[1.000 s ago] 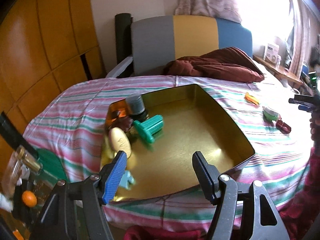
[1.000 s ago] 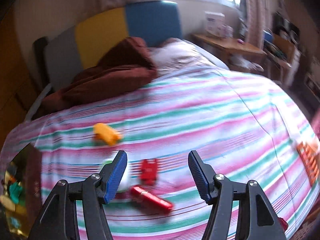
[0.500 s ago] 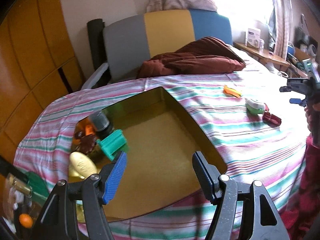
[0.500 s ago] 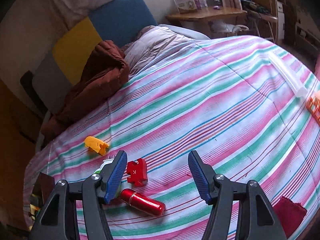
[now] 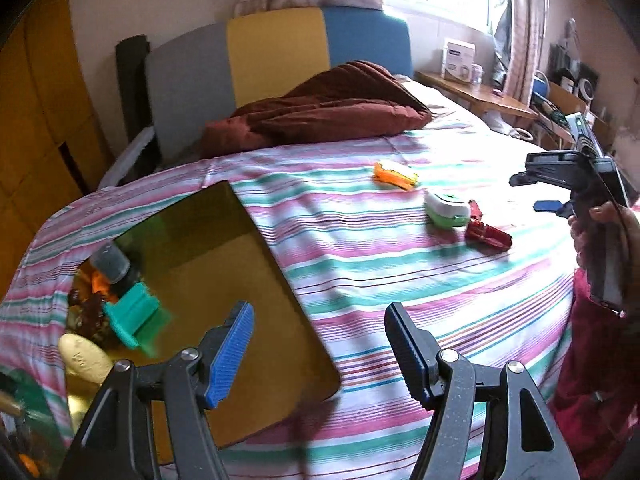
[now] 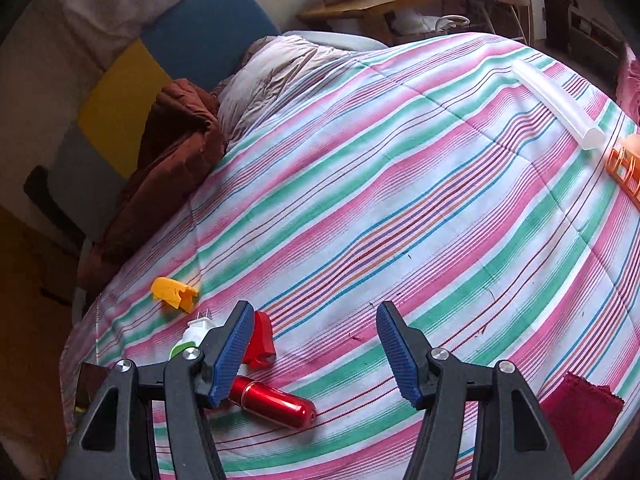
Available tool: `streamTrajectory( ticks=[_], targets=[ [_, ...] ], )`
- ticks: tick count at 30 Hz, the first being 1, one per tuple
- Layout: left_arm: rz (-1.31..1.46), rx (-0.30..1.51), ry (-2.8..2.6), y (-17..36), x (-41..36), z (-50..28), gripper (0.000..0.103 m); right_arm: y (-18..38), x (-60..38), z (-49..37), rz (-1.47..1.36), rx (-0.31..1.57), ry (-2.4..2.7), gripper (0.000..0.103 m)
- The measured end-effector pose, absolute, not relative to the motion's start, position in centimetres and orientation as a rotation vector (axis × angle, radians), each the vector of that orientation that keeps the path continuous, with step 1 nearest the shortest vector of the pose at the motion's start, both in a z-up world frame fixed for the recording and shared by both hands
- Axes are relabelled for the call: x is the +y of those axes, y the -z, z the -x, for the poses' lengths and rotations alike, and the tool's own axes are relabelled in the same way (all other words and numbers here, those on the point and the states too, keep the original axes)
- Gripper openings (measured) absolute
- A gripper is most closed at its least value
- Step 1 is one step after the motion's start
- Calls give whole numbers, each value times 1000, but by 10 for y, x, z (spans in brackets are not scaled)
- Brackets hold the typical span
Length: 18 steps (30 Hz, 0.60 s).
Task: Organize rigid objects
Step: 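Move both open tools back toward the remaining objects on the bedspread, then grasp the white-and-green plug device with the left gripper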
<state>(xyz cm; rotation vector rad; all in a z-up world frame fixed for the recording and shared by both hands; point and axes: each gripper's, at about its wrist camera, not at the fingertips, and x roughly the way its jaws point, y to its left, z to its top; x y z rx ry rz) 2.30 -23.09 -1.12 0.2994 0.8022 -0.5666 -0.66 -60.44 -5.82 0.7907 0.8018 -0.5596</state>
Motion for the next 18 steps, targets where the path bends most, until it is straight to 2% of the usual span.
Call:
streamTrajectory(
  ticks=[11, 17, 18],
  targets=[
    [-285, 876, 670, 20, -293, -39, 69, 62, -606, 6, -812, 815, 557, 64],
    [-276, 912, 714, 25, -334, -55, 78, 63, -607, 7, -831, 816, 551, 64],
    [-273, 910, 716, 24, -342, -58, 83, 63, -607, 7, -836, 817, 550, 64]
  ],
)
